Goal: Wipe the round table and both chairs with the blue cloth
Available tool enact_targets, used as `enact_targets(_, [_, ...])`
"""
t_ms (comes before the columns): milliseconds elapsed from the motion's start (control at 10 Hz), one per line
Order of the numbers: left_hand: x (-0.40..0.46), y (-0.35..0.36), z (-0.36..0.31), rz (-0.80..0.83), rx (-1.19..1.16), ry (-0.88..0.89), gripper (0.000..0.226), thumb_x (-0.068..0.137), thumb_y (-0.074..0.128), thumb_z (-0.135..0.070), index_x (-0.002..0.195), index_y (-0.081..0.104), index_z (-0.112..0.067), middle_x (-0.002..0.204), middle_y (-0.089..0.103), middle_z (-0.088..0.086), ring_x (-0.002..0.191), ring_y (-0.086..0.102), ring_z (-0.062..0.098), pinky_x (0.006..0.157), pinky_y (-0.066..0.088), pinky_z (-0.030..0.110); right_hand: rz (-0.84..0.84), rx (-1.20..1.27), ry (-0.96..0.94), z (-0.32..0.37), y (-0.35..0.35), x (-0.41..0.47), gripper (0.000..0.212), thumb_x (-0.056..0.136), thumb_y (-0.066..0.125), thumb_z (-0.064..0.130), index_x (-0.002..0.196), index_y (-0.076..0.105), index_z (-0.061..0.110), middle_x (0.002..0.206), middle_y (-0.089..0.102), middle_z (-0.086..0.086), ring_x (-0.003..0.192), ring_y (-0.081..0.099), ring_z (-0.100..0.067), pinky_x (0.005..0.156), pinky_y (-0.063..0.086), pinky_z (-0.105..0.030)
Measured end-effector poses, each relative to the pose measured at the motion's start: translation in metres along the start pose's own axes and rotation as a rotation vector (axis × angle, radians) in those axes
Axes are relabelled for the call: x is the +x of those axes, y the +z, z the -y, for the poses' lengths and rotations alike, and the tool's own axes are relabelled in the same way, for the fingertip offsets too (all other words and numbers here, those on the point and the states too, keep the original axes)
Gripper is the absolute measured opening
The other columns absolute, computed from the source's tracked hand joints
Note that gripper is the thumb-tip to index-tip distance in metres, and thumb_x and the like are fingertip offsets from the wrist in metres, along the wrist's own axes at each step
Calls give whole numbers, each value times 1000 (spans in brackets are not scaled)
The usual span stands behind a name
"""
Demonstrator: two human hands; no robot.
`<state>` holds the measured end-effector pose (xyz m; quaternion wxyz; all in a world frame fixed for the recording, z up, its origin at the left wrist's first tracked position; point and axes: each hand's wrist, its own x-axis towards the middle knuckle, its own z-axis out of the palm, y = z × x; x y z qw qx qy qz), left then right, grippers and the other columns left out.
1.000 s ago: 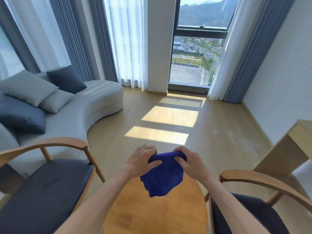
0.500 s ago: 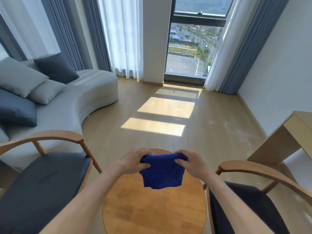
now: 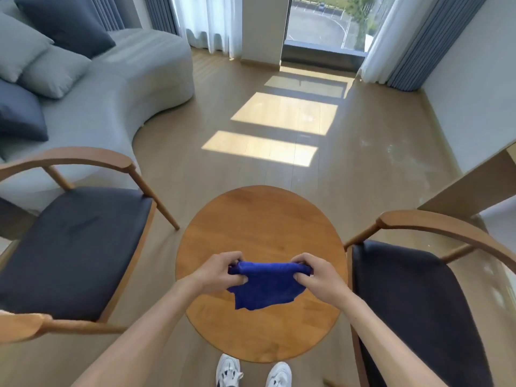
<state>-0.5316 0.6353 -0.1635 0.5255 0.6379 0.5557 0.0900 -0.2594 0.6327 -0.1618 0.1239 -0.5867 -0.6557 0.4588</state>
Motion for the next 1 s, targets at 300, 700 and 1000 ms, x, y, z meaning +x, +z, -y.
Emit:
enact_targets(300, [13, 39, 61, 40, -144, -153, 11, 83, 65, -33, 85, 58, -24, 77, 67, -4, 68, 59, 7, 59, 44, 25, 69, 130, 170, -56, 55, 10, 13, 87, 60, 19, 93, 65, 28, 90, 68, 7, 85, 63, -16, 76, 53, -41])
enact_targets(700, [155, 72, 162, -380, -43, -319, 13, 83, 56, -8, 83, 58, -21, 80, 60, -8, 78, 56, 14, 65, 40, 21, -122, 56, 336, -131, 122, 147, 41, 88, 53, 1, 124, 56, 19, 108, 57, 2, 95, 58, -14, 84, 45, -23])
enact_targets(1000, [147, 75, 183, -489, -29, -430, 20, 86, 56, -11, 105, 56, -17, 102, 52, -3, 84, 56, 18, 78, 46, 30, -201, -36, 463, -148, 124, 141, 35, 89, 59, 12, 123, 55, 20, 108, 54, 2, 93, 53, -14, 79, 40, -25])
